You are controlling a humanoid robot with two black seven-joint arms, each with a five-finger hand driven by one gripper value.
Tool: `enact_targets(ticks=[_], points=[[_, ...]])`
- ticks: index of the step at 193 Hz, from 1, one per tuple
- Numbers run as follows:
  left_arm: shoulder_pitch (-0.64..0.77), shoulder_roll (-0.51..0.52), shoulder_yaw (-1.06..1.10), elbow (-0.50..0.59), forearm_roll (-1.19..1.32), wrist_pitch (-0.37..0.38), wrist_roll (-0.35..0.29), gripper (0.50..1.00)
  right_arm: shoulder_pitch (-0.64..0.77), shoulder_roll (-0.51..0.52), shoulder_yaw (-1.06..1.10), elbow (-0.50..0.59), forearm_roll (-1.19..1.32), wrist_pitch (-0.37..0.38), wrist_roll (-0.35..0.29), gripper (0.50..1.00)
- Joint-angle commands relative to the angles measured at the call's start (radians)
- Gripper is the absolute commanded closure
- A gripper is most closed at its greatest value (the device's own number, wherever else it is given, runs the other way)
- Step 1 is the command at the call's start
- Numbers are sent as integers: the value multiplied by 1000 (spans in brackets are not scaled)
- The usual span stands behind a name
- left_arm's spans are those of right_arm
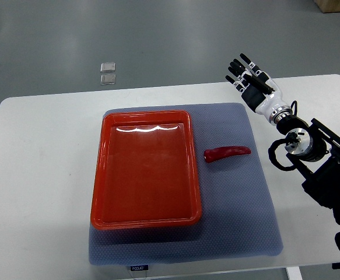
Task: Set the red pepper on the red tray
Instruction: 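Move the right hand down toward the red pepper beside the tray, then close the right hand fingers around the red pepper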
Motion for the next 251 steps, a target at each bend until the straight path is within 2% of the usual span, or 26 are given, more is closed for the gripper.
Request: enact_targets(ticks=[1,40,64,104,125,151,169,227,251], points=[[-1,0,0,0,0,-1,0,500,0,1,0,0,0,3,0,587],[-1,0,-1,-2,-1,0,-2,500,1,-2,-10,0,-9,11,0,587],[-1,0,0,-3,-1,0,-2,500,20,-42,-56,8,-41,35,-8,587],[-1,0,3,-5,0,0,-2,500,140,-203,-304,74,-391,129,-87,587],[-1,0,5,-14,0,-1,-2,500,284,-324,-575,167,-524,155,-121,587],[-1,0,5,-33,0,-1,-2,500,478,-397,-898,247,-547,144,-124,587],[-1,0,6,-33,0,-1,-2,500,546,-416,-1007,294,-575,137,-124,587],[-1,0,3,-31,0,-1,-2,500,558,-411,-1156,331,-711,34,-130,589],[-1,0,3,-31,0,-1,-2,500,557,-410,-1169,331,-725,20,-130,589]])
